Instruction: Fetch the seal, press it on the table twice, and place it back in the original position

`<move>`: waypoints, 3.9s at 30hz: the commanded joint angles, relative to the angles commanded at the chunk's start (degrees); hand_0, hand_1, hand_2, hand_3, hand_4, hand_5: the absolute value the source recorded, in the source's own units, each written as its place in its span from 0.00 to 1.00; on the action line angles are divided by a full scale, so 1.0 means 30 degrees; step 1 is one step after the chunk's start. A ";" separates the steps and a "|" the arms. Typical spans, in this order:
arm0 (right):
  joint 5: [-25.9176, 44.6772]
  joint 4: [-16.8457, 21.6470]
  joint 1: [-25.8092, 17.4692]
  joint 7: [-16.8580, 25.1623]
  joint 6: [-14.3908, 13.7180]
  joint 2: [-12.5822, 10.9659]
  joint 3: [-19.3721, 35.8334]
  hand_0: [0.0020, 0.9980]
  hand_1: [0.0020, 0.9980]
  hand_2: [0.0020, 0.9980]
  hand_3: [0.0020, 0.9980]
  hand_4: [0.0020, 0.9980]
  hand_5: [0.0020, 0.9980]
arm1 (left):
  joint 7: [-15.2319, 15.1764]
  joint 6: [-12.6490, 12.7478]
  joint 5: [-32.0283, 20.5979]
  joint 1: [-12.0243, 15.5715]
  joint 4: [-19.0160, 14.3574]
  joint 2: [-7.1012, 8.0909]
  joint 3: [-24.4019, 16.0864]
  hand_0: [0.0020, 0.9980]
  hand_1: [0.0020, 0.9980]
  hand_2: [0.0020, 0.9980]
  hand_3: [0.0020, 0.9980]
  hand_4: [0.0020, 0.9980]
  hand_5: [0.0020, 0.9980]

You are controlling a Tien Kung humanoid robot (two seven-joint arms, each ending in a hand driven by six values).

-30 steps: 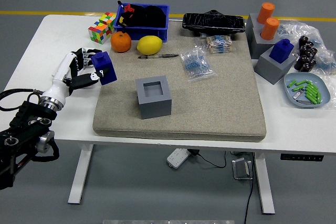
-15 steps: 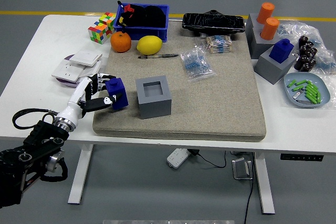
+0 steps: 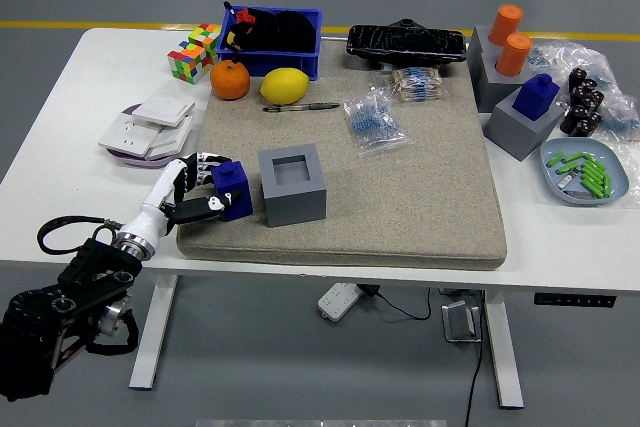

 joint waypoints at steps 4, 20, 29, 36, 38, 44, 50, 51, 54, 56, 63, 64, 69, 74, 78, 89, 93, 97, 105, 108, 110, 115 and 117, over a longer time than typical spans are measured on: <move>0.0024 0.0000 -0.0005 -0.0002 0.0008 -0.0004 -0.0063 0.74 0.69 0.66 0.62 0.74 0.52 | -0.0042 -0.0015 -0.0122 0.0109 0.0207 0.0068 0.0094 0.67 0.48 0.41 0.55 0.65 0.00; 0.0122 -0.0017 0.0022 -0.0001 0.0001 -0.0068 -0.0228 0.74 0.69 0.66 0.62 0.74 0.53 | -0.0013 -0.0035 -0.0098 0.0280 0.0083 0.0254 0.0465 0.67 0.48 0.41 0.55 0.65 0.00; 0.0188 -0.0017 0.0021 -0.0002 0.0008 -0.0132 -0.0404 0.74 0.69 0.66 0.62 0.74 0.52 | -0.0022 -0.0014 -0.0051 0.0235 0.0017 0.0219 0.0503 0.67 0.48 0.41 0.55 0.65 0.00; 0.0185 -0.0024 -0.0055 0.0003 0.0004 -0.0143 -0.0462 0.74 0.69 0.66 0.62 0.74 0.52 | -0.0041 -0.0006 -0.0062 0.0283 -0.0014 0.0240 0.0501 0.67 0.48 0.41 0.55 0.65 0.00; 0.0180 -0.0018 -0.0049 0.0006 0.0003 -0.0138 -0.0456 0.74 0.69 0.66 0.62 0.74 0.52 | -0.0061 0.0003 -0.0063 0.0285 -0.0015 0.0227 0.0427 0.67 0.48 0.41 0.55 0.65 0.00; 0.0168 -0.0017 -0.0049 0.0004 0.0005 -0.0094 -0.0329 0.74 0.69 0.66 0.62 0.74 0.52 | -0.0072 0.0012 0.0120 0.0143 -0.0221 0.0326 0.0133 0.67 0.48 0.41 0.55 0.65 0.00; 0.0076 0.0001 -0.0086 0.0009 -0.0001 -0.0061 -0.0106 0.74 0.69 0.66 0.62 0.74 0.52 | 0.0101 0.0028 0.0780 -0.0703 -0.1510 0.1609 -0.0468 0.67 0.48 0.41 0.54 0.65 0.00; 0.0087 -0.0002 -0.0097 0.0012 0.0000 -0.0049 -0.0072 0.74 0.69 0.66 0.62 0.74 0.52 | 0.0150 0.0036 0.1009 -0.0913 -0.1768 0.1876 -0.0540 0.67 0.48 0.41 0.54 0.65 0.00; 0.0064 -0.0010 -0.0140 0.0006 0.0009 -0.0036 -0.0007 0.74 0.69 0.66 0.62 0.74 0.52 | 0.0253 0.0022 0.1575 -0.1470 -0.2286 0.2440 -0.0908 0.67 0.48 0.41 0.54 0.65 0.00; 0.0051 -0.0016 -0.0173 0.0005 0.0008 -0.0035 0.0039 0.74 0.69 0.66 0.62 0.74 0.52 | 0.0328 0.0051 0.1866 -0.1924 -0.2672 0.2760 -0.1351 0.67 0.48 0.41 0.55 0.65 0.00; 0.0098 0.0045 -0.0130 0.0012 -0.0003 -0.0101 0.0004 0.74 0.69 0.66 0.62 0.74 0.53 | 0.0528 0.0014 0.2386 -0.3094 -0.3886 0.2742 -0.1559 0.67 0.48 0.41 0.55 0.66 0.00; 0.0101 0.0050 -0.0123 0.0011 -0.0002 -0.0107 0.0004 0.74 0.69 0.66 0.62 0.74 0.53 | 0.0543 -0.0002 0.2411 -0.3145 -0.3958 0.2700 -0.1511 0.67 0.48 0.41 0.55 0.66 0.00; 0.0112 0.0055 -0.0089 0.0001 -0.0019 -0.0133 0.0033 0.74 0.69 0.66 0.62 0.74 0.53 | 0.0747 -0.0098 0.2493 -0.3583 -0.4271 0.2051 -0.0598 0.67 0.48 0.41 0.55 0.66 0.00; 0.0190 0.0046 -0.0071 -0.0011 -0.0008 -0.0135 -0.0089 0.74 0.69 0.66 0.62 0.73 0.53 | 0.1086 -0.0312 0.2337 -0.4164 -0.3996 0.1377 0.0928 0.67 0.48 0.41 0.55 0.67 0.00; 0.0213 0.0052 -0.0054 -0.0006 -0.0012 -0.0158 -0.0135 0.74 0.69 0.66 0.62 0.73 0.53 | 0.1194 -0.0352 0.2135 -0.4517 -0.3647 0.0974 0.1901 0.67 0.48 0.41 0.55 0.67 0.00; 0.0273 0.0037 -0.0012 -0.0006 -0.0007 -0.0175 -0.0196 0.74 0.69 0.66 0.62 0.73 0.52 | 0.1213 -0.0332 0.1738 -0.4901 -0.2699 0.0305 0.3142 0.66 0.48 0.41 0.55 0.67 0.00; 0.0281 0.0044 0.0007 -0.0002 -0.0019 -0.0203 -0.0188 0.74 0.69 0.66 0.62 0.73 0.52 | 0.1205 -0.0288 0.1719 -0.4972 -0.2360 0.0199 0.3213 0.66 0.48 0.41 0.55 0.68 0.00; 0.0294 0.0035 -0.0006 -0.0008 -0.0019 -0.0220 -0.0215 0.74 0.69 0.66 0.62 0.73 0.52 | 0.1260 -0.0254 0.1846 -0.5006 -0.2165 0.0177 0.3356 0.66 0.48 0.41 0.55 0.68 0.00; 0.0296 0.0035 -0.0055 -0.0008 -0.0009 -0.0215 -0.0219 0.74 0.69 0.66 0.62 0.73 0.52 | 0.1335 -0.0078 0.1871 -0.4925 -0.2152 0.0303 0.3658 0.66 0.48 0.41 0.55 0.68 0.00; 0.0279 0.0038 -0.0042 -0.0005 -0.0006 -0.0225 -0.0204 0.74 0.69 0.66 0.62 0.73 0.52 | 0.1335 -0.0025 0.1909 -0.4958 -0.2190 0.0320 0.3640 0.66 0.48 0.41 0.55 0.68 0.00; 0.0267 0.0036 -0.0031 -0.0005 -0.0008 -0.0219 -0.0175 0.74 0.69 0.66 0.62 0.73 0.52 | 0.1364 0.0043 0.1973 -0.4999 -0.2225 0.0321 0.3596 0.66 0.49 0.41 0.55 0.68 0.00; 0.0275 0.0047 -0.0016 0.0004 -0.0010 -0.0227 -0.0141 0.74 0.69 0.66 0.62 0.73 0.52 | 0.1474 0.0373 0.2356 -0.5111 -0.2462 0.0343 0.3477 0.66 0.49 0.41 0.55 0.68 0.00; 0.0263 0.0032 -0.0025 -0.0001 -0.0013 -0.0225 -0.0117 0.74 0.69 0.66 0.62 0.73 0.52 | 0.1565 0.0556 0.2629 -0.5186 -0.2588 0.0359 0.3445 0.66 0.48 0.41 0.55 0.68 0.00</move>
